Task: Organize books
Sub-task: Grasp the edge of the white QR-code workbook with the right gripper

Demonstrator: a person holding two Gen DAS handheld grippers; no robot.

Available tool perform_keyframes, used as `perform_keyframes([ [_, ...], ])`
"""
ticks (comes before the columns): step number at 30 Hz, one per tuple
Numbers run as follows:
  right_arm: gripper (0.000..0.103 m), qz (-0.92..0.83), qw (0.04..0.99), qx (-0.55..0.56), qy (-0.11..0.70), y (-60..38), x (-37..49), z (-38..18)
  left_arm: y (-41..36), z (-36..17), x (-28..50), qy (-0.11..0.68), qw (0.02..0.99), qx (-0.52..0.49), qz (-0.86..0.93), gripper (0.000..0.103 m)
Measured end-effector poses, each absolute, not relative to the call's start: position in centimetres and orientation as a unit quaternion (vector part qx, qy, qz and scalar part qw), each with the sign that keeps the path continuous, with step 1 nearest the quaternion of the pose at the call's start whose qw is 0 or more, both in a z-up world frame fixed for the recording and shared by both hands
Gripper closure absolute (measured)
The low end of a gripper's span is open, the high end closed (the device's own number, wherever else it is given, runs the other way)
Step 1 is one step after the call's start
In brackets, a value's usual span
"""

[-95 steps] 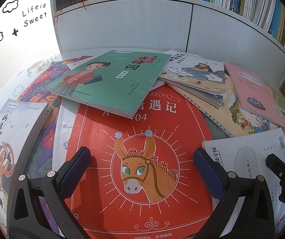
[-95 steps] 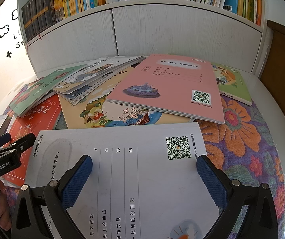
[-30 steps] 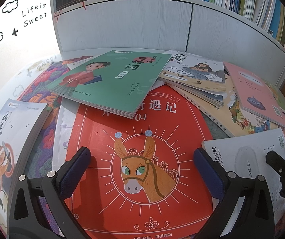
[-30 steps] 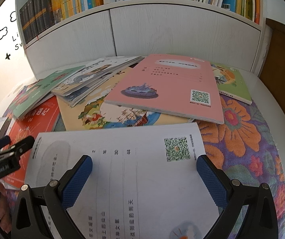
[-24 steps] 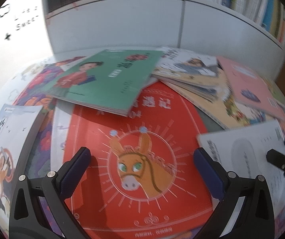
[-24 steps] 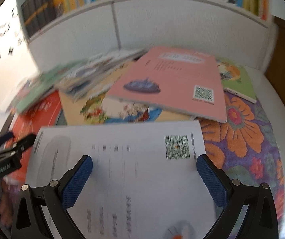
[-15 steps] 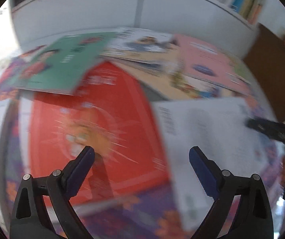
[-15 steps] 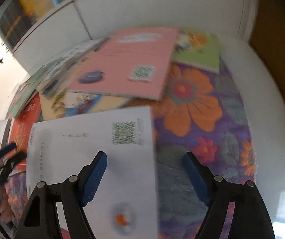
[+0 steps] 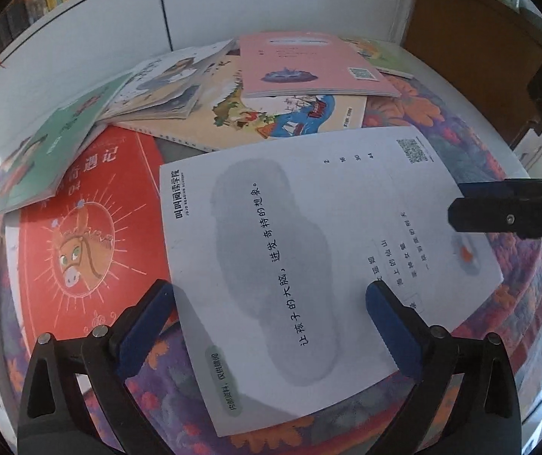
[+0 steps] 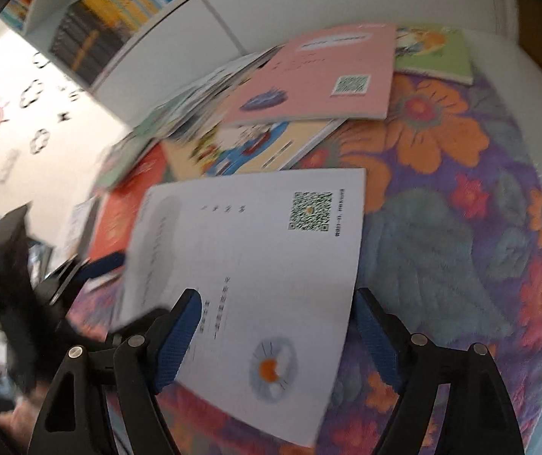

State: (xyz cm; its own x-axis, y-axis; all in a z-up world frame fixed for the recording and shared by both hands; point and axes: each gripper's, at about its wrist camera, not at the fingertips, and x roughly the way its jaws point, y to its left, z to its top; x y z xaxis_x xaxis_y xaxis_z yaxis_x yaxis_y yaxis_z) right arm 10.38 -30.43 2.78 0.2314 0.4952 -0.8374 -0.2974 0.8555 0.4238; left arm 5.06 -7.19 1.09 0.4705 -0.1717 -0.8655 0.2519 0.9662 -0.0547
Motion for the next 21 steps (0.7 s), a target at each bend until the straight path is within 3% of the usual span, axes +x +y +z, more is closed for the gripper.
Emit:
perform_keyframes([
  [2, 0.03, 0.277, 0.771, 0.121, 0.56, -31.8, 10.7, 2.4, -6.9, 1.2, 5.3, 0.502, 0.855, 0.032, -0.131, 0.003],
  [5, 0.051, 0.277, 0.763, 0.191, 0.552, -34.1, 12.0, 1.5, -6.8, 1.2, 5.2, 0.503, 0.853, 0.026, -0.136, 0.003],
  [7, 0.052, 0.276, 0.756, 0.22, 0.551, -34.7, 12.1, 1.1, -6.9, 1.3, 5.0, 0.504, 0.852, 0.026, -0.139, 0.003],
  [14, 0.052, 0.347, 0.721, 0.167, 0.576, -33.9, 9.1, 2.2, -6.6, 1.1, 5.5, 0.503, 0.852, 0.034, -0.143, 0.003],
  [21, 0.052, 0.435, 0.71, 0.276, 0.479, -35.7, 7.9, 3.3, -5.6, 1.2, 5.9, 0.501, 0.853, 0.012, -0.145, 0.002],
])
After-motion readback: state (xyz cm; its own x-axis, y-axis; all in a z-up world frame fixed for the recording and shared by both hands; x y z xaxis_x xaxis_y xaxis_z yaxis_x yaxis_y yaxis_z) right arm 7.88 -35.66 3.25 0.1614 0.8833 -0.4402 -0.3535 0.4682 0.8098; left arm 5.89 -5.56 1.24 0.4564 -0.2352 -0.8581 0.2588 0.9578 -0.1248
